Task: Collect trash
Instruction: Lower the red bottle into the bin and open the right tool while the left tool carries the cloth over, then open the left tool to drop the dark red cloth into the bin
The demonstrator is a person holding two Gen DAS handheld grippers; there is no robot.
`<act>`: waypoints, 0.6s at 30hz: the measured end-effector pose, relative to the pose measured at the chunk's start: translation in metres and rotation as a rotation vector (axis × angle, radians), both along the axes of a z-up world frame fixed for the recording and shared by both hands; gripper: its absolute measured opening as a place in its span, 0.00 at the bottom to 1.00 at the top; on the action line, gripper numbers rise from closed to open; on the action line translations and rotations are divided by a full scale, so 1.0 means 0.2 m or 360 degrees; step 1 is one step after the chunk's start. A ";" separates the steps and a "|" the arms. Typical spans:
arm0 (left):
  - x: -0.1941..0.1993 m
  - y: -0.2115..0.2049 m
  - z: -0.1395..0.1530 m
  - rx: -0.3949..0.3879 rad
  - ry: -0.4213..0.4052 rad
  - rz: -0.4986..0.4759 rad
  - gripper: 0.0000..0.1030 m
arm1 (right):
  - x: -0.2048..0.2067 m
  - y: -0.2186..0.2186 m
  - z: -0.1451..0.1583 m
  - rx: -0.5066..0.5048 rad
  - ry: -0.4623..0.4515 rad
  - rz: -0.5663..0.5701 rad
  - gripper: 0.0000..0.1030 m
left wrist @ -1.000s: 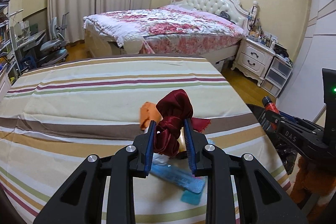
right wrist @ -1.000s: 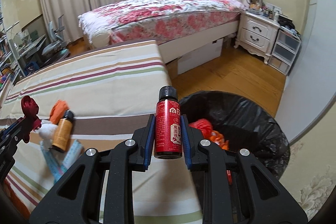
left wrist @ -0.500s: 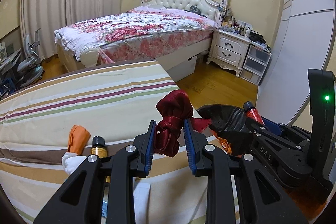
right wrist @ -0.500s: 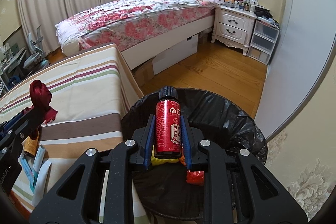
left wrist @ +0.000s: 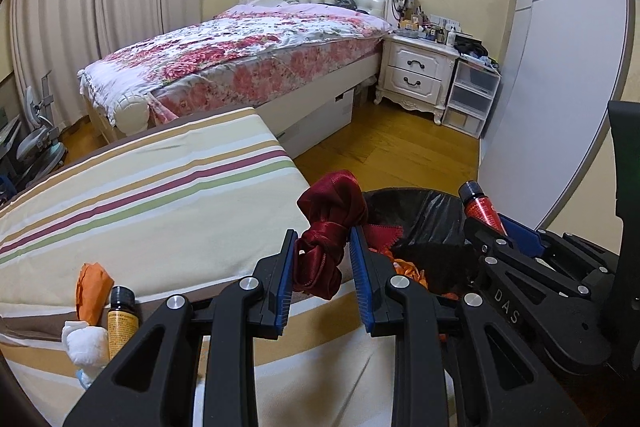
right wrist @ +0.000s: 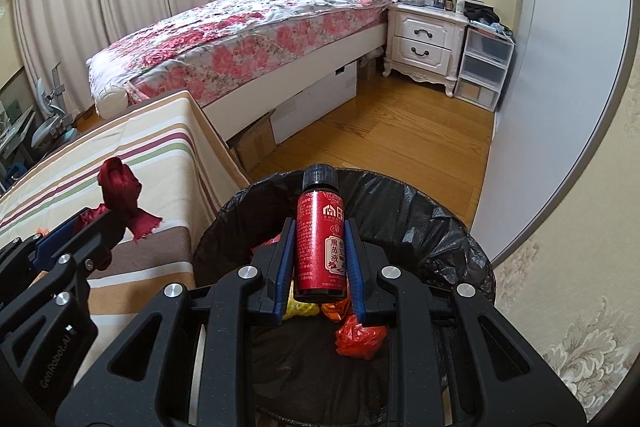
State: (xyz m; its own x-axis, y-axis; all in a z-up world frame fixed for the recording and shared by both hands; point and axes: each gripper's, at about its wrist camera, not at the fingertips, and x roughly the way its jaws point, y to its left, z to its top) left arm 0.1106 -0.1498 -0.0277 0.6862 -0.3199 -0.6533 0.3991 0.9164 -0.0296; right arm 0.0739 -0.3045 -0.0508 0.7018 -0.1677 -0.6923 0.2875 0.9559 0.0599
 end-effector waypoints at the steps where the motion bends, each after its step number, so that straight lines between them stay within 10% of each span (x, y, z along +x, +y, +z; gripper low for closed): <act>1: 0.00 -0.01 0.00 0.0005 0.0002 -0.0007 0.27 | 0.00 0.00 0.00 0.0003 0.0003 -0.0002 0.23; 12: 0.05 -0.08 -0.06 0.0057 0.0021 -0.0039 0.28 | 0.00 -0.04 -0.03 0.0015 0.0024 -0.0059 0.23; 18: 0.04 -0.07 -0.05 0.0050 0.0024 -0.0049 0.45 | -0.01 -0.06 -0.02 0.0023 0.0014 -0.0108 0.24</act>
State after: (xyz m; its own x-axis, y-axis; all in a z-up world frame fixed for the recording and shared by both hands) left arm 0.1178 -0.1637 -0.0386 0.6661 -0.3200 -0.6737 0.4269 0.9043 -0.0074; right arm 0.0725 -0.3162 -0.0548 0.6832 -0.2043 -0.7010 0.3519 0.9333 0.0710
